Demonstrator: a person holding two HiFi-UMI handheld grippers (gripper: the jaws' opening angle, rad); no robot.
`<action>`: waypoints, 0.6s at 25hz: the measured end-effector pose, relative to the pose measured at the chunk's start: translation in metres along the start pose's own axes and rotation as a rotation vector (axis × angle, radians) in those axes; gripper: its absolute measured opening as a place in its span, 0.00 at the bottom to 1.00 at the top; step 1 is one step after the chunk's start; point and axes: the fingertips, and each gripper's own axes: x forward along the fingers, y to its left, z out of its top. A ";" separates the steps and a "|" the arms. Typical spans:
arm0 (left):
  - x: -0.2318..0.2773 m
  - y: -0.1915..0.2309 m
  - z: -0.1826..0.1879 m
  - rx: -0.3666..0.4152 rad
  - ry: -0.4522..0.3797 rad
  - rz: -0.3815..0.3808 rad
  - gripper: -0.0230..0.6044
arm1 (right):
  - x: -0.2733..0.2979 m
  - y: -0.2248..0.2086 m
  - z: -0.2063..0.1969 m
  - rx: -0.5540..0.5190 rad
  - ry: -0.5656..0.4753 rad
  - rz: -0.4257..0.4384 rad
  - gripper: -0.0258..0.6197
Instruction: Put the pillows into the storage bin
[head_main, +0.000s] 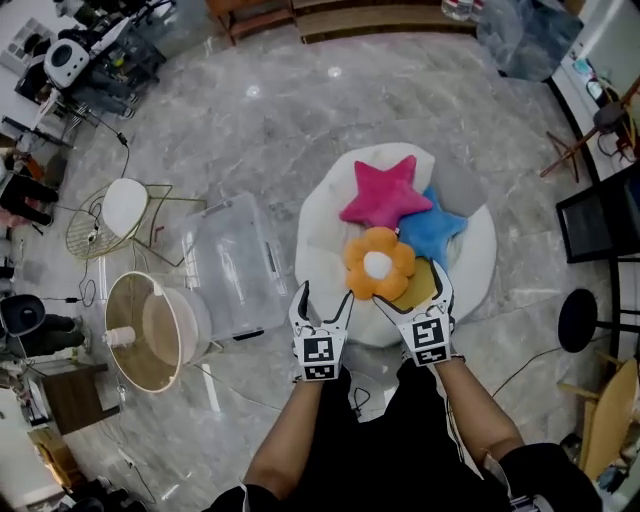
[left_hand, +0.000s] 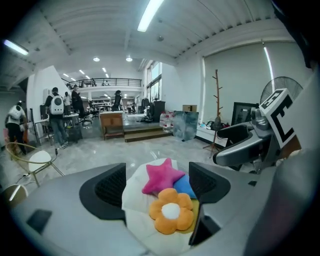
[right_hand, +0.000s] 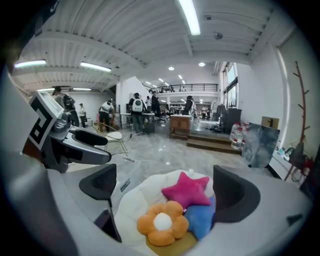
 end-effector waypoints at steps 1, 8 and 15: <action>0.007 0.001 -0.004 0.010 0.002 -0.022 0.63 | 0.005 -0.002 -0.008 0.021 0.013 -0.018 0.97; 0.084 -0.012 -0.082 0.082 0.089 -0.127 0.63 | 0.041 -0.029 -0.088 0.114 0.077 -0.066 0.97; 0.174 -0.022 -0.184 0.118 0.153 -0.119 0.63 | 0.095 -0.055 -0.206 0.157 0.155 -0.052 0.97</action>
